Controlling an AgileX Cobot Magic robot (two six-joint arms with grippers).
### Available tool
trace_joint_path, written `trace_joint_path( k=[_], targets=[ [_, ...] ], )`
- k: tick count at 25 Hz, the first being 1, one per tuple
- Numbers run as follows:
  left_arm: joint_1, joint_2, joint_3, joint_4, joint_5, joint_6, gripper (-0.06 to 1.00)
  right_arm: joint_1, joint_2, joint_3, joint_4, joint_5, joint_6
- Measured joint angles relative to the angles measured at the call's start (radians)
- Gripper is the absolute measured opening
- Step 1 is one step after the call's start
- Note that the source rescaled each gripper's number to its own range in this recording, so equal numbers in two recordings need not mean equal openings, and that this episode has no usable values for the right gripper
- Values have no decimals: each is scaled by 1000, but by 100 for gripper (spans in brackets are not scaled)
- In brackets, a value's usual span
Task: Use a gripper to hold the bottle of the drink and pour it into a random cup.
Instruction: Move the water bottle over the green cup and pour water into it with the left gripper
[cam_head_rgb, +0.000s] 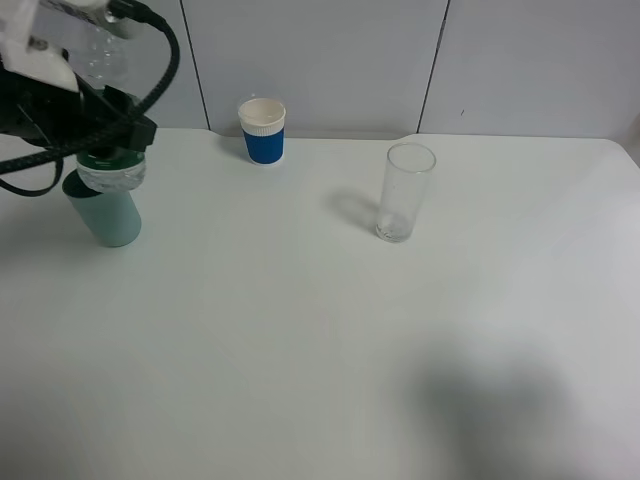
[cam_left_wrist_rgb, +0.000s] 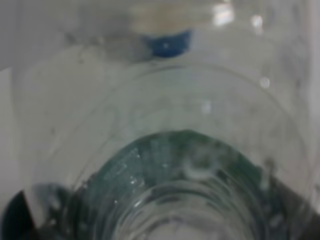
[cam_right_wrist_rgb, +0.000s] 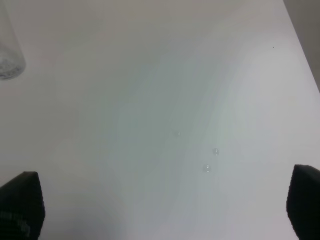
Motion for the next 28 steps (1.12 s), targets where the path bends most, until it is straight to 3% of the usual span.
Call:
trace_joint_path(
  k=[11, 18, 24, 28],
  targets=[
    [311, -69, 0, 3, 76, 0, 0, 0, 0, 0, 0, 0, 0],
    [493, -69, 2, 86, 66, 0, 0, 0, 0, 0, 0, 0, 0],
    [596, -69, 74, 160, -83, -5, 0, 0, 0, 0, 0, 0, 0],
    [651, -69, 138, 222, -194, -74, 0, 0, 0, 0, 0, 0, 0]
  ],
)
